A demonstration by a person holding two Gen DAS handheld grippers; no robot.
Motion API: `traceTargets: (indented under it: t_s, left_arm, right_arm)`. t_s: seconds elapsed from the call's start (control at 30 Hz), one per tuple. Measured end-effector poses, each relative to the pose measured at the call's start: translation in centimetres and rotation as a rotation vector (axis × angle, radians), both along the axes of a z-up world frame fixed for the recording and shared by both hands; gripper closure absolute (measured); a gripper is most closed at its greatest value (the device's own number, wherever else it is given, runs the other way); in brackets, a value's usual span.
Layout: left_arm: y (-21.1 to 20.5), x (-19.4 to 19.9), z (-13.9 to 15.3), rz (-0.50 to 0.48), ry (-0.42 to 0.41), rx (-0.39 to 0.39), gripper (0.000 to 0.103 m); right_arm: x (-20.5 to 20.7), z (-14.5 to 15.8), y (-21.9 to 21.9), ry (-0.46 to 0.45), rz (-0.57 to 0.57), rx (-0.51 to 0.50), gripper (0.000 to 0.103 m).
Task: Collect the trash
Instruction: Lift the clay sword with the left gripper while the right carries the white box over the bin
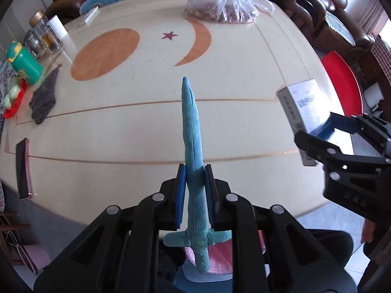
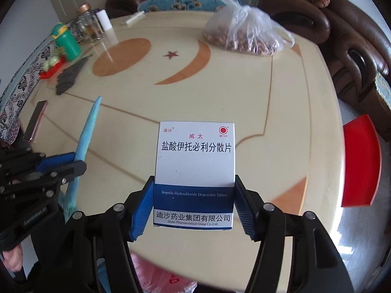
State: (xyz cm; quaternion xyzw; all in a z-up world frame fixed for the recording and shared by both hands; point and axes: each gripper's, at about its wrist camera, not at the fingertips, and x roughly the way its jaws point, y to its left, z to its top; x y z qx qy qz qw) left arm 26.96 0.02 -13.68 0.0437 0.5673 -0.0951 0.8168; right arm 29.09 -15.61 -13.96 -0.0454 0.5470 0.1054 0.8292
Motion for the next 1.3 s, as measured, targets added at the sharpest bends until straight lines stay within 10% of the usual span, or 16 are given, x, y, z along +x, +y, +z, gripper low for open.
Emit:
traceTargets:
  t_s: [0.5, 1.3]
  left_arm:
    - [1.1, -9.6, 3.3, -0.108, -0.101, -0.009, 0.087]
    - [-1.2, -16.6, -0.1, -0.24, -0.096, -0.001, 0.086]
  right_arm:
    - [-12.6, 3.3, 2.2, -0.052, 0.048, -0.022, 0.043]
    - [-21.2, 0.6, 0.9, -0.021, 0.005, -0.003, 0.043]
